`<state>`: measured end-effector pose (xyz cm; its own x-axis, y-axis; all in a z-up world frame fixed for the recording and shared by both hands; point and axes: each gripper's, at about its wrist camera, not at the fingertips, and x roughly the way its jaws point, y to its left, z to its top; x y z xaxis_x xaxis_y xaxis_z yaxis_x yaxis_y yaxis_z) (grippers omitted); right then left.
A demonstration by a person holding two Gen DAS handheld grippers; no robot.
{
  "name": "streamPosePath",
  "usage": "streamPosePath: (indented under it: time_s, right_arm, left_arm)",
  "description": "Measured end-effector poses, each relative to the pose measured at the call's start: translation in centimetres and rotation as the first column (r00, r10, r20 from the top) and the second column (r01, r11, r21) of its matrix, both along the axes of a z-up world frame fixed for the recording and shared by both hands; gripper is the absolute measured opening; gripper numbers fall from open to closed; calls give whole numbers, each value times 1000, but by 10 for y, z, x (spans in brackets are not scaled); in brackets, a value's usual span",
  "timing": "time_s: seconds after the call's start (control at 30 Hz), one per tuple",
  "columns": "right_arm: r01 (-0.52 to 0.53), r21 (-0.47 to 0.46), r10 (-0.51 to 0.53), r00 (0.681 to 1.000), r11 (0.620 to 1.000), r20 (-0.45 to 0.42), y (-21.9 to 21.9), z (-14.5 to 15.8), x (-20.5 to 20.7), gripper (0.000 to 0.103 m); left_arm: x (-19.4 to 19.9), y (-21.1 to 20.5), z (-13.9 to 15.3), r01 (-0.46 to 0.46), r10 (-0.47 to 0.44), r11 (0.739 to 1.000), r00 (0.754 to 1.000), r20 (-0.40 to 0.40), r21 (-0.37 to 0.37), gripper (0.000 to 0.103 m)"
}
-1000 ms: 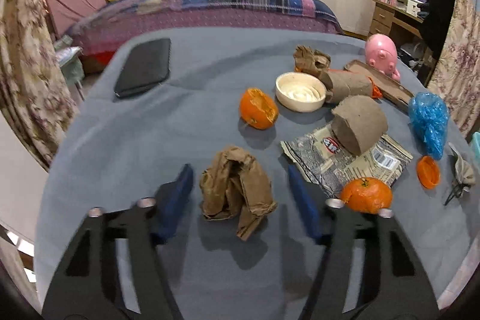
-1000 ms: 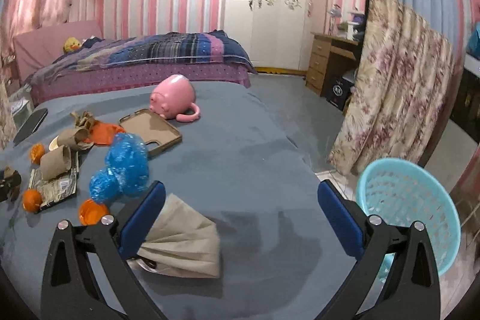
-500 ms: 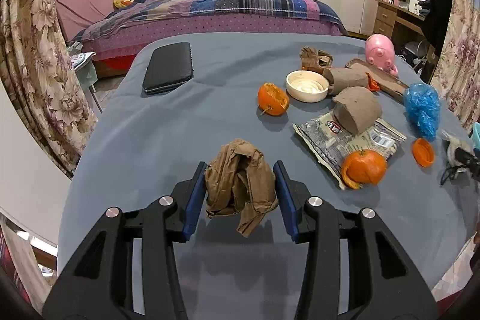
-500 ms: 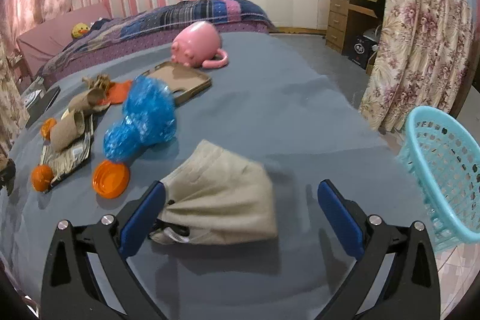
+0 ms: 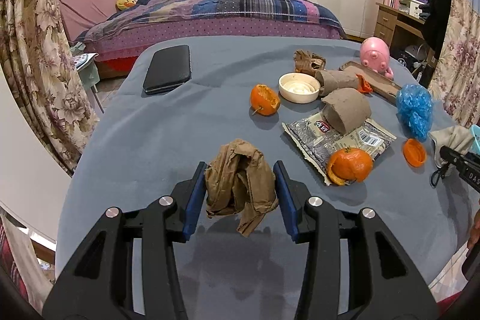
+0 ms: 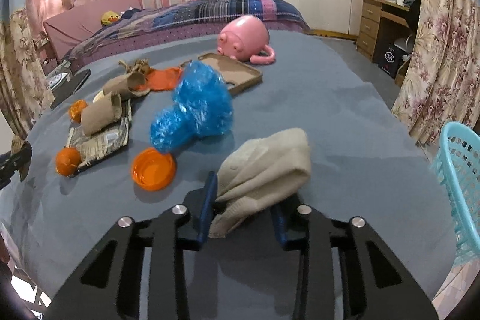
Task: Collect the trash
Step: 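Grasp the crumpled brown paper with the left tool while the right tool grasps the beige mask, then carry the paper and mask in both tools over to the blue basket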
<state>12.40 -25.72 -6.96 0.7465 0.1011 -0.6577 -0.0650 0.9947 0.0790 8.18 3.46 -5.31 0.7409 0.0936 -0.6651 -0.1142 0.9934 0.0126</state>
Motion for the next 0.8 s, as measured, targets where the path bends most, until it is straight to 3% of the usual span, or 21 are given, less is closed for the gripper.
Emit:
streamPosePath:
  time_s: [0.33, 0.47, 0.8]
  right_arm:
    - [30, -73, -26, 998, 997, 55, -27, 2, -8, 31]
    - [34, -78, -31, 999, 996, 38, -34, 0, -9, 31]
    - [0, -115, 14, 993, 993, 118, -33, 43, -17, 31]
  left_arm:
    - [-5, -3, 15, -5, 6, 1000, 1000, 27, -12, 44]
    - [-6, -2, 22, -5, 6, 1000, 999, 36, -21, 44]
    - [-9, -19, 49, 17, -16, 1000, 996, 92, -2, 44]
